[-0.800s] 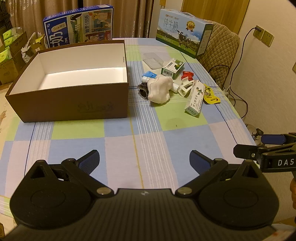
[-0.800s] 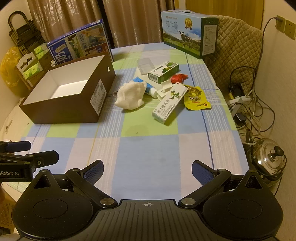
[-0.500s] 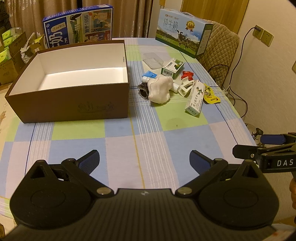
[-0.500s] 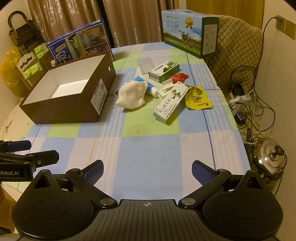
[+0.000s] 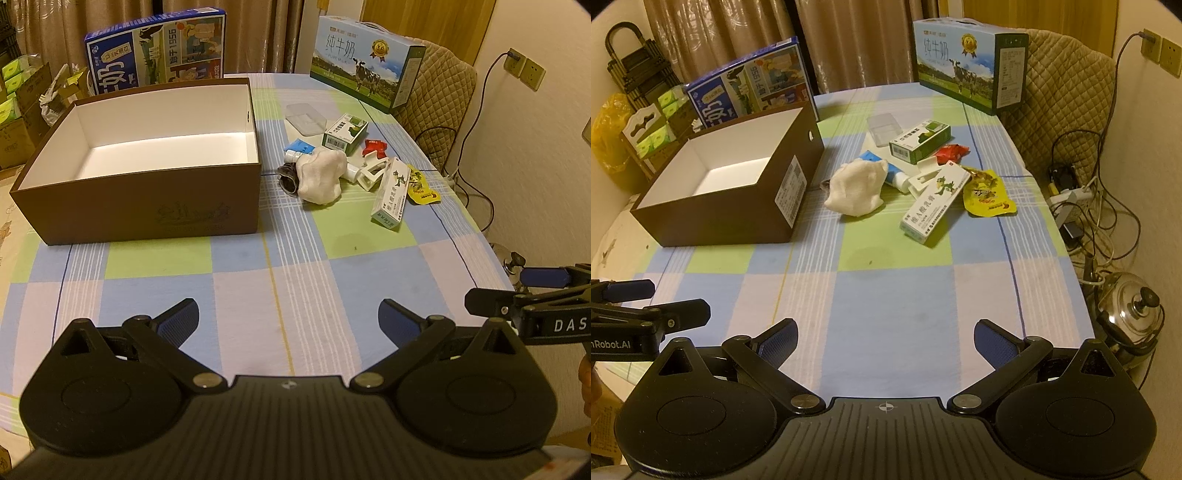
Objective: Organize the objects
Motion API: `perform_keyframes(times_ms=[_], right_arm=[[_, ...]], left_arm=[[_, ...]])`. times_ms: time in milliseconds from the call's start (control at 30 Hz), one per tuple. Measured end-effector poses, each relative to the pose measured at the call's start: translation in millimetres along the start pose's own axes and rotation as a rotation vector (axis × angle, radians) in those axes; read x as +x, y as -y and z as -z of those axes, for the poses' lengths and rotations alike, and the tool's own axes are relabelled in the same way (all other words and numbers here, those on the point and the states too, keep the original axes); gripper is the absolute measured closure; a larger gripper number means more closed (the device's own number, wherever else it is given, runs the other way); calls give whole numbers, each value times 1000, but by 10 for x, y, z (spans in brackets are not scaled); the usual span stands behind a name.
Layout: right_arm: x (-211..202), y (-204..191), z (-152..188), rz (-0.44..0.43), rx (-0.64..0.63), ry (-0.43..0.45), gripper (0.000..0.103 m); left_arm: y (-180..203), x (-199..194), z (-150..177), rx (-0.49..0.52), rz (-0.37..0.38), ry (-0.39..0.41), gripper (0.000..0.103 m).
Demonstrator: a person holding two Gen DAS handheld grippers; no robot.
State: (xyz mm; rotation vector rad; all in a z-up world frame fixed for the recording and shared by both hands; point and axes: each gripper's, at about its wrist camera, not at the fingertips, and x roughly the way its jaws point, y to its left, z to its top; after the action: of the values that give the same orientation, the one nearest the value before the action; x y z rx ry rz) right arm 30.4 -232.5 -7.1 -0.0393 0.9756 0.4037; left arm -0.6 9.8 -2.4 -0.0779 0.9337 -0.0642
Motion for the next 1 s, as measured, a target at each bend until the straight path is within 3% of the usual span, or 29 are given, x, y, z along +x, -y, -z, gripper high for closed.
perform_keyframes(times_ms=[1000], right_arm=[[6, -270, 212, 19, 37, -3, 3]], left_arm=[[-237, -34, 109, 39, 30, -31, 1]])
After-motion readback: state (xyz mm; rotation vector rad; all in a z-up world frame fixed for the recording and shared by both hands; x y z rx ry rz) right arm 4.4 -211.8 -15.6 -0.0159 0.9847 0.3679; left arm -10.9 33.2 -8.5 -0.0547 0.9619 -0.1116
